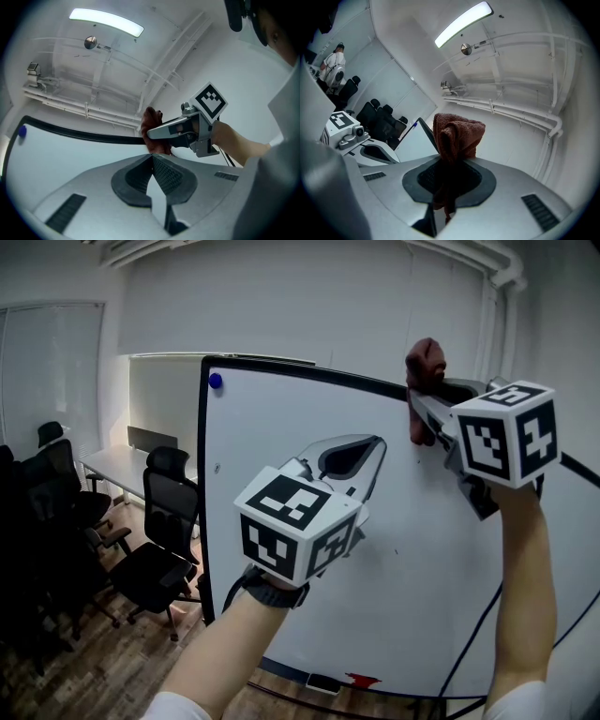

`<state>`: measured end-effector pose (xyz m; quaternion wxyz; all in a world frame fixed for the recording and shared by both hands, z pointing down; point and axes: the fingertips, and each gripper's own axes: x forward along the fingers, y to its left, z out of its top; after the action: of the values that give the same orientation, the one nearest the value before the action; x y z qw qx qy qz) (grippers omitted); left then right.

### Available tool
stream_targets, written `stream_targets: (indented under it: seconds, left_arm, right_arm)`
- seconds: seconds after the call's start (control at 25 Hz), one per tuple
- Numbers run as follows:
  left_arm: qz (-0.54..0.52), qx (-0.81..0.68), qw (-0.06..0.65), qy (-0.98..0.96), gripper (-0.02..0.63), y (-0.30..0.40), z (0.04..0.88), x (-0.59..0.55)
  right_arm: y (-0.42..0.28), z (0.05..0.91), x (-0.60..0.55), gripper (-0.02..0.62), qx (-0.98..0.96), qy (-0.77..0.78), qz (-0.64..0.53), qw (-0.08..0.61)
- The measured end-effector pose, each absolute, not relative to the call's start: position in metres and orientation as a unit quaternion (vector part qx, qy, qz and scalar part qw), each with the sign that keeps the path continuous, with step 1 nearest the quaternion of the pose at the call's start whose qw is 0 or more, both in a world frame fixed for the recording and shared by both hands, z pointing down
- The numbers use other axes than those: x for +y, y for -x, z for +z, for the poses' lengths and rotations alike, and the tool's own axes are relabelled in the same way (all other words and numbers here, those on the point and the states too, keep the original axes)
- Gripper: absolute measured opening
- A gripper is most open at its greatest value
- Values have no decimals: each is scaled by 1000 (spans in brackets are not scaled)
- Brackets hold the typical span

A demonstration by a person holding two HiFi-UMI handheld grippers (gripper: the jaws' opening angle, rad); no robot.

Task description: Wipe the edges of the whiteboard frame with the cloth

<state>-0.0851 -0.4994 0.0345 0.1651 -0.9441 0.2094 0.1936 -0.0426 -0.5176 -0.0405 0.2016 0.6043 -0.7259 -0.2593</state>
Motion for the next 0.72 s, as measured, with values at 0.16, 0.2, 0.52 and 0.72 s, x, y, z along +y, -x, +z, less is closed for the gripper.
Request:
stream_targets:
  seconds: [0.16,0.2,0.52,0.72]
  left_arm:
    - [194,220,168,941,9,115,33,-513]
    - [195,223,169,940,9,123,32,-516]
    - [190,254,165,934,9,181,38,-542]
    - [189,277,170,927,9,216,35,-557]
  right_arm:
    - [76,-40,-537,54,-731,-594,-262,208]
    - [84,-40,-542,54,-733,-592,-262,210]
    - [154,-38,-582,54,-753,-563,-261,218]
    - [191,-35,-605,54,-766,-545,-262,219]
